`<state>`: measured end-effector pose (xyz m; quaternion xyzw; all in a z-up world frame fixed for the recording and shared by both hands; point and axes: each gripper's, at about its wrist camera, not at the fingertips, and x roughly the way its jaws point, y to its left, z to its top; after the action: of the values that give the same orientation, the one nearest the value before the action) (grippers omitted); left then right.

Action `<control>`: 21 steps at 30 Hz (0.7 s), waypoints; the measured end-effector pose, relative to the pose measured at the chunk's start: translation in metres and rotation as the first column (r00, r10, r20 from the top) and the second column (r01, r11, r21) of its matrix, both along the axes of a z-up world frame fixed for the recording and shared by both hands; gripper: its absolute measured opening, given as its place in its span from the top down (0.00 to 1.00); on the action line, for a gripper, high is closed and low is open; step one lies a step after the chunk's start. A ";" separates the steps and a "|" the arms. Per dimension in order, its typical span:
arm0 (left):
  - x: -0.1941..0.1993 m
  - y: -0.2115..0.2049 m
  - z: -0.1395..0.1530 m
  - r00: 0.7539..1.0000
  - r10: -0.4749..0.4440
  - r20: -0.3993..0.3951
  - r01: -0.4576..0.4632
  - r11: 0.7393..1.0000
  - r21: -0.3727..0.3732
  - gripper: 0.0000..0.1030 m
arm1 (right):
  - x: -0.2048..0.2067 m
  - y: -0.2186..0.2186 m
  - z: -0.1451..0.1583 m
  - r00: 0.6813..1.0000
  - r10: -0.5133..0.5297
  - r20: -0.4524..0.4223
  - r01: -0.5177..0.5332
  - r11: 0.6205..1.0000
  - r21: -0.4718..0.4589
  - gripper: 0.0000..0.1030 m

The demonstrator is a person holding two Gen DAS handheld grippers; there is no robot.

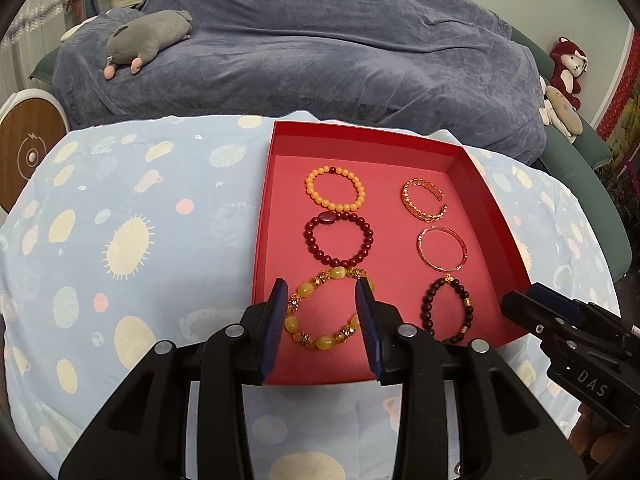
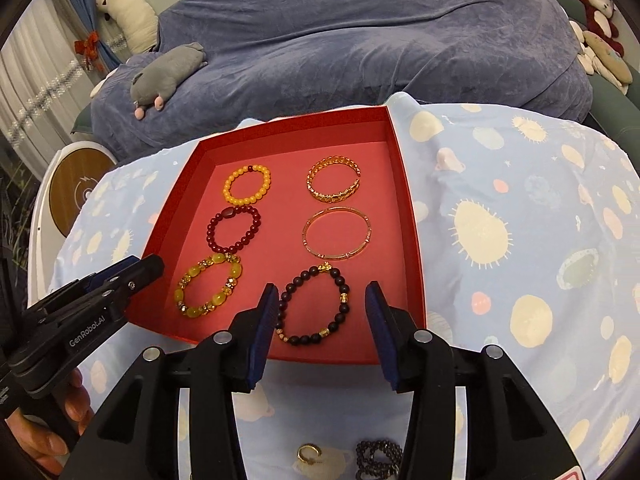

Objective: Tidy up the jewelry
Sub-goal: 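Carry both bracelets into the red box and open both tools, then withdraw both tools toward the gold ring and garnet strand bracelet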

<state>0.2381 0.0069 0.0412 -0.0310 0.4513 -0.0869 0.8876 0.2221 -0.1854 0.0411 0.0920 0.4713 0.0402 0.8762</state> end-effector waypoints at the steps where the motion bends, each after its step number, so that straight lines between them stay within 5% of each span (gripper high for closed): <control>1: -0.005 -0.001 0.003 1.000 -0.004 0.001 0.004 1.000 -0.001 0.67 | -0.004 0.000 0.002 1.000 0.002 0.005 -0.002 1.000 -0.003 0.57; 21: -0.120 -0.007 0.000 0.999 -0.009 -0.039 0.010 1.000 0.025 0.63 | -0.125 -0.018 -0.002 0.999 -0.039 -0.030 0.038 0.999 -0.010 0.57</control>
<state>0.1176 -0.0006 0.0409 -0.0195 0.4699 -0.0850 0.8784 0.0973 -0.2036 0.0396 0.0976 0.4828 0.0197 0.8701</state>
